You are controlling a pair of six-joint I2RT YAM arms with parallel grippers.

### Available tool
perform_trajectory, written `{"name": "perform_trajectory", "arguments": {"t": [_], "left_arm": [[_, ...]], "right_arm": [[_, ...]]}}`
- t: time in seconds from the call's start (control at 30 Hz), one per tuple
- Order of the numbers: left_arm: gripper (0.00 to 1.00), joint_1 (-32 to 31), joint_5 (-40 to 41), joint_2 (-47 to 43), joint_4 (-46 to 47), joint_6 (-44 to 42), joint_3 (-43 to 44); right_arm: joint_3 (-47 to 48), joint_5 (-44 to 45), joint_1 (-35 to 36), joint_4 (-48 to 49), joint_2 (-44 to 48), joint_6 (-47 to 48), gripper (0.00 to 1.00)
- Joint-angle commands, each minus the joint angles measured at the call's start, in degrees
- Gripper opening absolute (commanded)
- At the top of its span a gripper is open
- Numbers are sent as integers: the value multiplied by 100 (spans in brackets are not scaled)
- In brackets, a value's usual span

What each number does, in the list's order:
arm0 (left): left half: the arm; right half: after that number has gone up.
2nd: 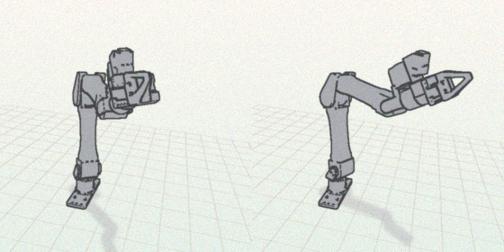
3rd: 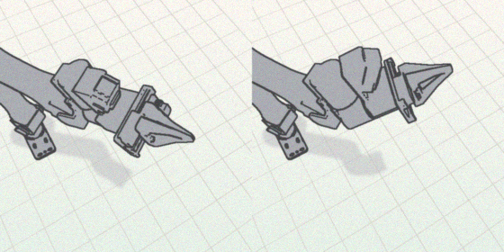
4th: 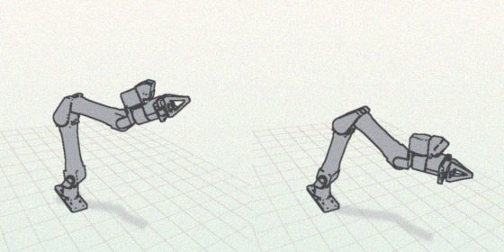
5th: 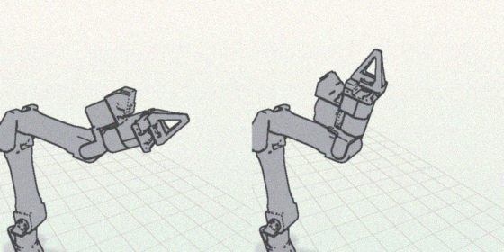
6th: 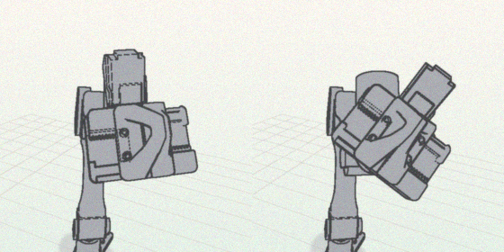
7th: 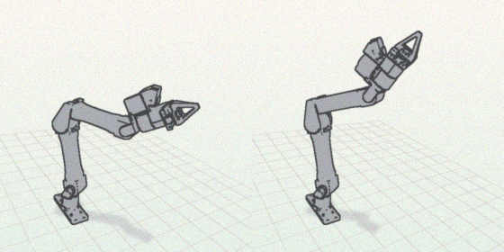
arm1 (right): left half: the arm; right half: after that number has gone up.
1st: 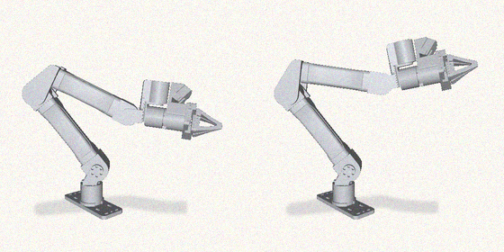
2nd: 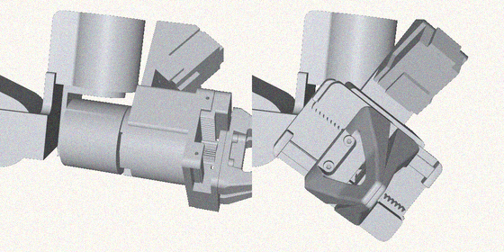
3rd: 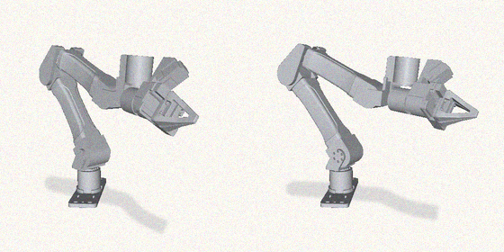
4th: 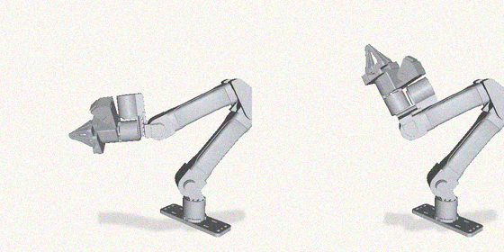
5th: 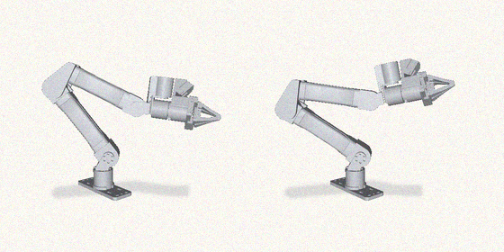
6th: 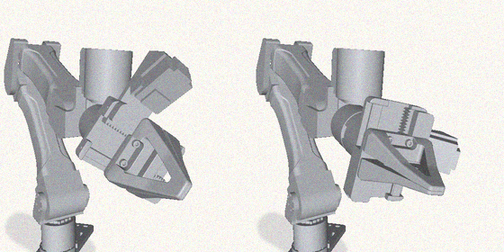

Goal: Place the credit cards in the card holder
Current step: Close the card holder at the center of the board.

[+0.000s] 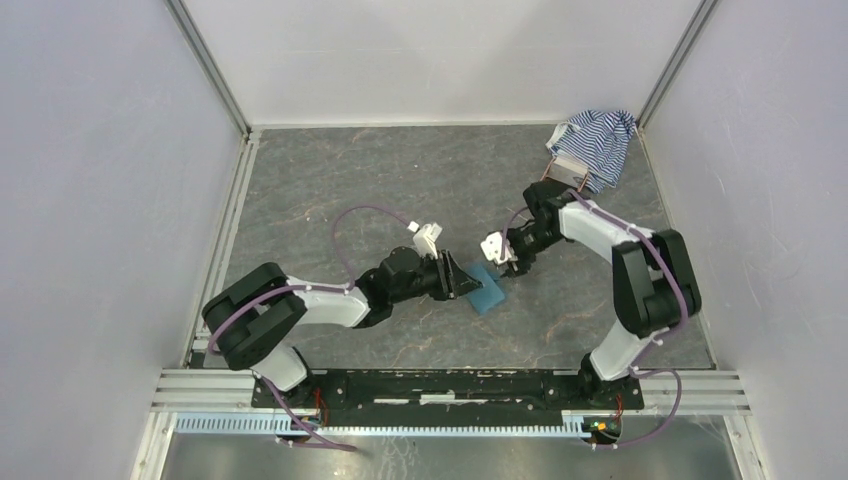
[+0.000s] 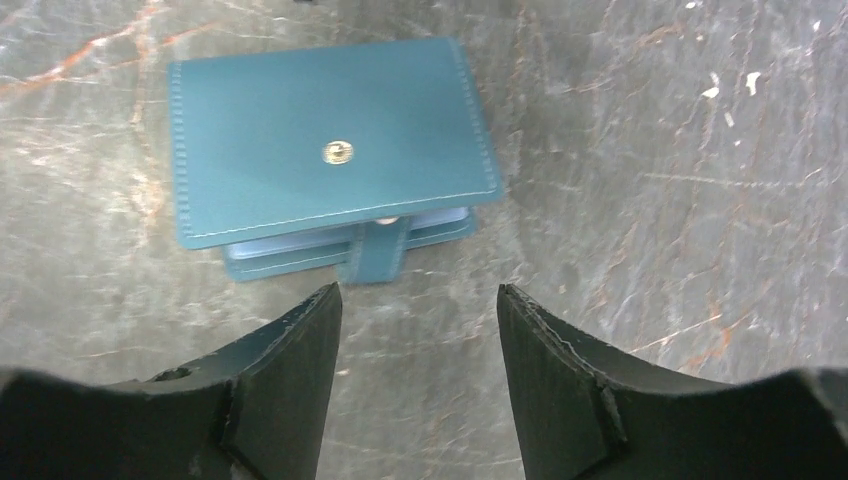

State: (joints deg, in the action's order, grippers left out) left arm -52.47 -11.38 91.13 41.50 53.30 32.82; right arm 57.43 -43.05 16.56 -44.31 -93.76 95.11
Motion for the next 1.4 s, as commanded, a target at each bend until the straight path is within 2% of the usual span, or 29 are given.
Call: {"name": "perform_trajectory", "arguments": {"t": [0.0, 0.2, 0.43, 0.5, 0.73, 0.83, 0.97, 1.1, 1.37], "left_arm": [[46, 30, 481, -347, -208, -125, -373], [46, 26, 445, -416, 28, -96, -610], [46, 26, 349, -142, 503, 157, -768], [46, 27, 330, -33, 696, 240, -816], [46, 26, 396, 155, 818, 411, -873], [46, 17, 352, 218, 921, 437, -830], [46, 17, 373, 226, 699, 320, -589], [46, 19, 521, 142, 82, 80, -260], [46, 22, 449, 110, -562, -469, 469]], "right_arm": [[726, -459, 94, -975, -533, 884, 64], [595, -250, 276, -522, -692, 43, 65], [445, -85, 456, -389, -851, -388, 62], [358, -2, 504, -159, -846, -634, 57], [334, 30, 533, -62, -855, -879, 26], [136, -3, 514, 157, -605, -1120, 17], [-375, -256, 495, 718, -101, -1730, 9], [-809, -350, 451, 1266, 357, -2513, 3], [-1325, -931, 207, 1796, 758, -3289, 0]]}}
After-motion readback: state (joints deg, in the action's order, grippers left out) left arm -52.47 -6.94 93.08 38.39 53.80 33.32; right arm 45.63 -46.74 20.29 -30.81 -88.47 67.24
